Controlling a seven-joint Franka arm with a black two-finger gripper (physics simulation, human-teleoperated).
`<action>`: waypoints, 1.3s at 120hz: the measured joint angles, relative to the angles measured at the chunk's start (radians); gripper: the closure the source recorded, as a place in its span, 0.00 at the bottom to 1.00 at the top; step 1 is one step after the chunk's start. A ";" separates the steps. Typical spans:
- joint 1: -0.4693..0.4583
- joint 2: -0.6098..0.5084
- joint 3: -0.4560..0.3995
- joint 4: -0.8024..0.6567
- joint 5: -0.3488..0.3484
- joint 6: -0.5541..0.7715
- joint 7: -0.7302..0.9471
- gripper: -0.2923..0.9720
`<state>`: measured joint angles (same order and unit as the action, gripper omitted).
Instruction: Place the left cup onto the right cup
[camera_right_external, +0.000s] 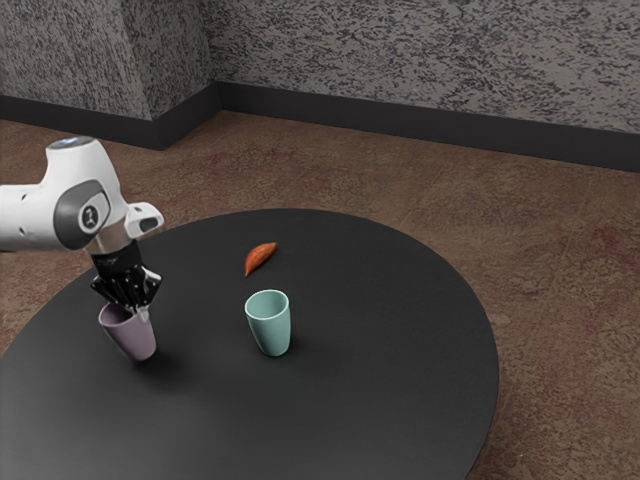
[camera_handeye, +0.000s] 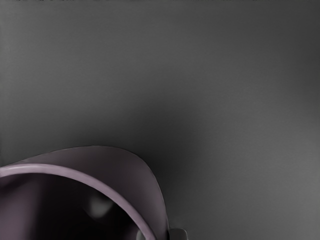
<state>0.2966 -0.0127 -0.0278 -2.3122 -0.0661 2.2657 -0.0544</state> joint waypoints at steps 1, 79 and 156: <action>0.000 -0.002 0.000 0.000 0.000 -0.001 0.000 0.85; -0.056 -0.057 -0.160 0.230 0.127 -0.241 -0.047 0.85; -0.111 -0.026 -0.352 0.374 0.135 -0.344 -0.128 0.85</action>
<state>0.1854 -0.0387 -0.3802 -1.9385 0.0685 1.9216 -0.1820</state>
